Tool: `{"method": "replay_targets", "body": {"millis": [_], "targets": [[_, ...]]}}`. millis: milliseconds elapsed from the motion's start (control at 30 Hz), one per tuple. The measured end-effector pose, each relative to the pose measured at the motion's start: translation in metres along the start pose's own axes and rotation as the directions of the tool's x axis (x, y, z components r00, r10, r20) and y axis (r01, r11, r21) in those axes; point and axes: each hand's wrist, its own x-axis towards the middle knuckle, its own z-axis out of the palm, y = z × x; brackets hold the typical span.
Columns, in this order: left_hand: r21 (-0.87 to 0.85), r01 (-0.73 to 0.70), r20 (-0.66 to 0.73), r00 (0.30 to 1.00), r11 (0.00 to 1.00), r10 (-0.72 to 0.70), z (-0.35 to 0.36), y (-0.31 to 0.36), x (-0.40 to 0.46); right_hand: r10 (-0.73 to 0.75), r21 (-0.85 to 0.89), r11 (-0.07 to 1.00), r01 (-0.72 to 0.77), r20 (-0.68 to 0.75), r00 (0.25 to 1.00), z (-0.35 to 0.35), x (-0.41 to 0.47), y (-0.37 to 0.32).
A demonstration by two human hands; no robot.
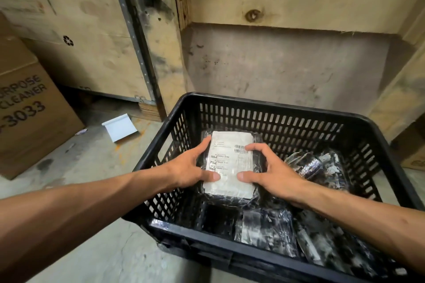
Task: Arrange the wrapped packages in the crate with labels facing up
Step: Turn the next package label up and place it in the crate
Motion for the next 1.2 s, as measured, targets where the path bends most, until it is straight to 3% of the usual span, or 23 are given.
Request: {"method": "replay_targets", "body": {"millis": [267,367,467,700,767,900,1067,1200], "targets": [[0.098,0.178,-0.163,0.973,0.979,-0.161,0.004,-0.004,0.029,0.044,-0.098,0.994,-0.044,-0.006,0.999,0.032,0.042,0.015],[0.162,0.2,-0.257,0.954,0.966,-0.154,-0.004,-0.004,0.046,0.017,-0.148,0.989,-0.022,-0.036,0.999,0.039,0.062,0.018],[0.335,0.214,-0.307,0.946,0.918,-0.109,-0.005,-0.012,0.052,0.014,-0.301,0.954,-0.001,0.041,0.999,0.047,0.074,0.028],[0.465,0.235,-0.245,0.961,0.853,-0.131,-0.01,-0.016,0.058,0.081,-0.538,0.843,0.016,0.156,0.984,0.037,0.089,0.04],[0.576,0.238,-0.232,0.965,0.782,-0.122,-0.005,-0.014,0.055,0.116,-0.675,0.738,0.015,0.148,0.982,0.04,0.089,0.038],[0.805,0.198,-0.215,0.976,0.559,-0.037,0.003,-0.018,0.043,-0.087,-0.821,0.523,0.229,0.216,0.972,0.036,0.083,0.032],[0.847,0.086,-0.024,0.992,0.525,-0.124,-0.011,-0.019,0.044,-0.043,-0.829,0.475,0.295,0.313,0.949,0.037,0.078,0.034],[0.855,0.085,0.03,0.977,0.511,-0.212,-0.014,-0.015,0.058,-0.01,-0.825,0.483,0.295,0.331,0.944,0.037,0.08,0.034]]}}
